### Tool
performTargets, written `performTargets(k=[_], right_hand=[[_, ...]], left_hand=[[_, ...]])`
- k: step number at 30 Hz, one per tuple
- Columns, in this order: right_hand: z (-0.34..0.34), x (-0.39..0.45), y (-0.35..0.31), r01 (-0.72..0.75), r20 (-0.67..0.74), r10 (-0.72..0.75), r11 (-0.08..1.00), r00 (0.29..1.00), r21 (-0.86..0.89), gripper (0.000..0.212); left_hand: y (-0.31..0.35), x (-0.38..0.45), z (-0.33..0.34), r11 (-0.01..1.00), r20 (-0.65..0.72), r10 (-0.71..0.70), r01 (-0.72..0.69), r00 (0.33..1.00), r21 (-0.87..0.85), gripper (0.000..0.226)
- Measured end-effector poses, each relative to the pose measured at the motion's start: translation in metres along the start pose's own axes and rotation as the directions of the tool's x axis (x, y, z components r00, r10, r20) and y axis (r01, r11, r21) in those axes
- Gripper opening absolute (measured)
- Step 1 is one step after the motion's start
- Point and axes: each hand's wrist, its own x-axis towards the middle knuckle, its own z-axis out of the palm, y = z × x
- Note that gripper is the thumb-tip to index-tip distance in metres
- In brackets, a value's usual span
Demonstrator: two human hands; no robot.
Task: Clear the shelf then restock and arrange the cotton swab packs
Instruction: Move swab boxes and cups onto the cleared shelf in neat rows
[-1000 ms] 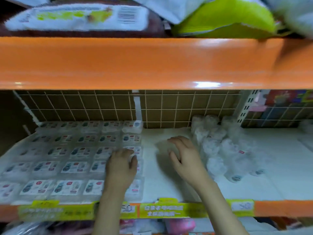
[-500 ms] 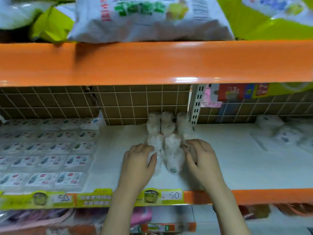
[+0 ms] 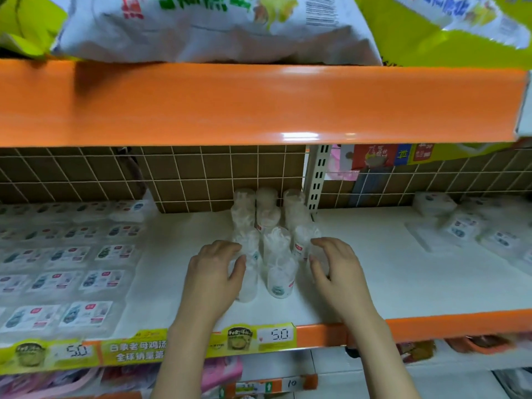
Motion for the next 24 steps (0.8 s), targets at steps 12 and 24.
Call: performTargets(k=[12, 24], right_hand=[[-0.042, 0.007, 0.059, -0.036, -0.003, 0.037, 0.991, 0.999, 0.127, 0.050], [-0.137, -0.003, 0.233, -0.086, 0.092, 0.086, 0.996, 0.992, 0.002, 0.041]], left_hand=[[0.049, 0.031, 0.021, 0.999, -0.062, -0.024, 0.025, 0.998, 0.021, 0.052], [0.221, 0.033, 0.136, 0.997, 0.021, 0.027, -0.025, 0.999, -0.068, 0.041]])
